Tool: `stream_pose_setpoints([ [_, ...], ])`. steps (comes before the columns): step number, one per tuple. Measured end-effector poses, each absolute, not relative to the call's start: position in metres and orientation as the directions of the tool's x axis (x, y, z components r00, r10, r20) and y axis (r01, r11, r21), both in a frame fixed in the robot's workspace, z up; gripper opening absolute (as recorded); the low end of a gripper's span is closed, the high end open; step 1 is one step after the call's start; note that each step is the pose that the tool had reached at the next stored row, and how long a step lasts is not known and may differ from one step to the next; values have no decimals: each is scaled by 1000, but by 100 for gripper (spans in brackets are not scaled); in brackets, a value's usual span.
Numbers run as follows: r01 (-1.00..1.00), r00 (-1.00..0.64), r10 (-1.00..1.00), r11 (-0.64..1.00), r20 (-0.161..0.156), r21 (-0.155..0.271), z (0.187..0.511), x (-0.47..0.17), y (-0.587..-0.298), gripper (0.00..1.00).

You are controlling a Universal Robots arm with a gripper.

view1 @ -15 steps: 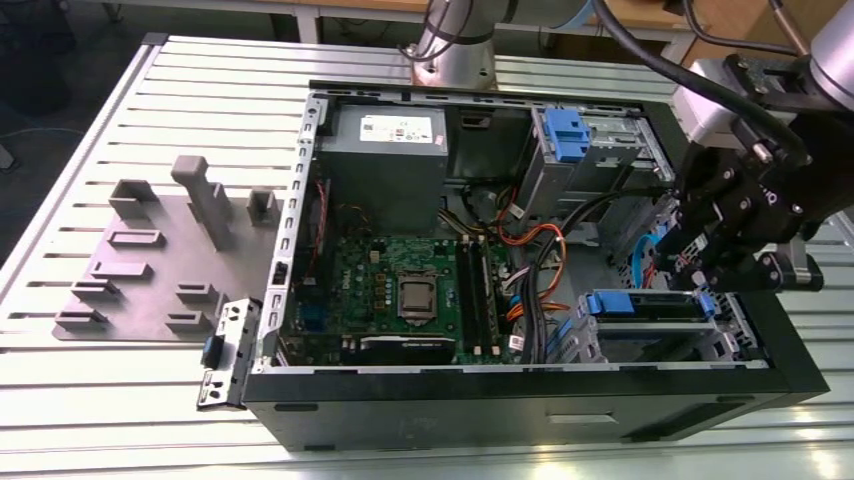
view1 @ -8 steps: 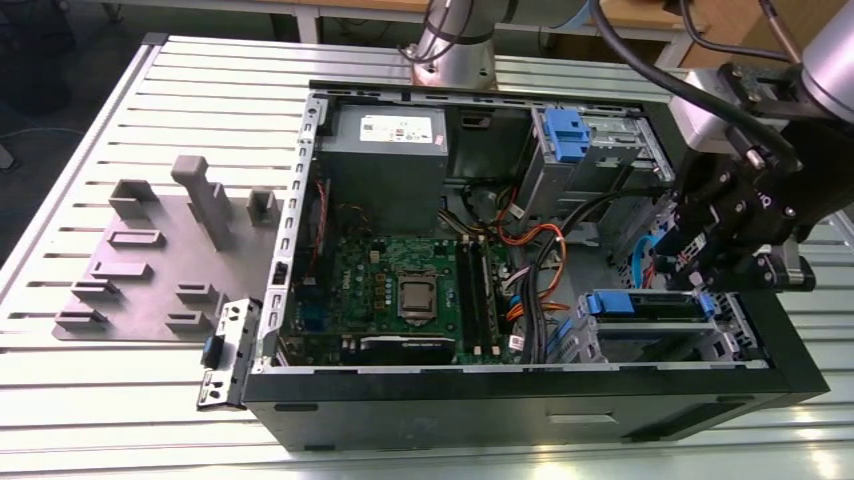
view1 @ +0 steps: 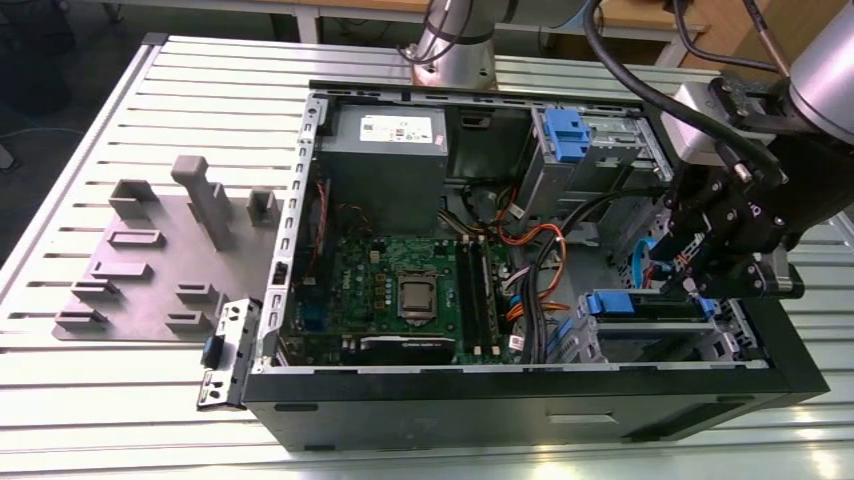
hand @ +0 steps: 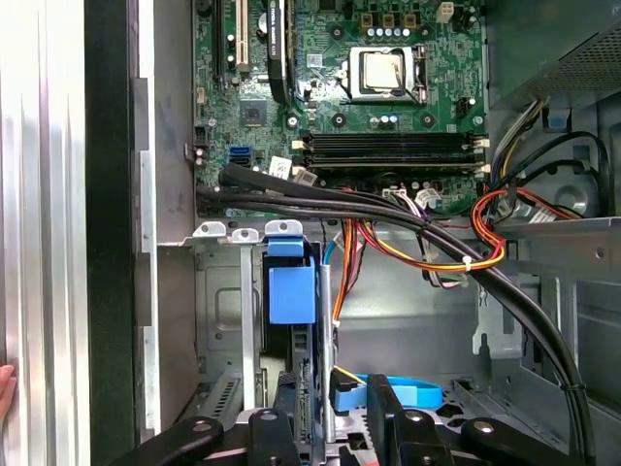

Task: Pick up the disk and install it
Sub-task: 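Insert the first disk wire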

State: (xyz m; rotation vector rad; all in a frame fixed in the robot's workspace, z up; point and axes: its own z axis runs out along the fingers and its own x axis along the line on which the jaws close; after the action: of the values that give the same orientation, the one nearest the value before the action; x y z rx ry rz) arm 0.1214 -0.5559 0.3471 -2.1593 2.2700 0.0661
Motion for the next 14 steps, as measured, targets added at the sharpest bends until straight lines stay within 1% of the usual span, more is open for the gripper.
stream_pose_setpoints([
  [4, -998, -50, -998, 49, -35, 25, 347, 121, -556, 42],
  [6, -998, -50, -998, 49, -35, 25, 347, 121, -556, 40],
  [8, -998, -50, -998, 49, -35, 25, 347, 121, -556, 27],
  [9, -998, -50, -998, 49, -35, 25, 347, 121, -556, 27],
  [11, -998, -50, -998, 49, -35, 25, 347, 121, -556, 16],
  [14, -998, -50, -998, 49, -35, 25, 347, 121, -556, 16],
])
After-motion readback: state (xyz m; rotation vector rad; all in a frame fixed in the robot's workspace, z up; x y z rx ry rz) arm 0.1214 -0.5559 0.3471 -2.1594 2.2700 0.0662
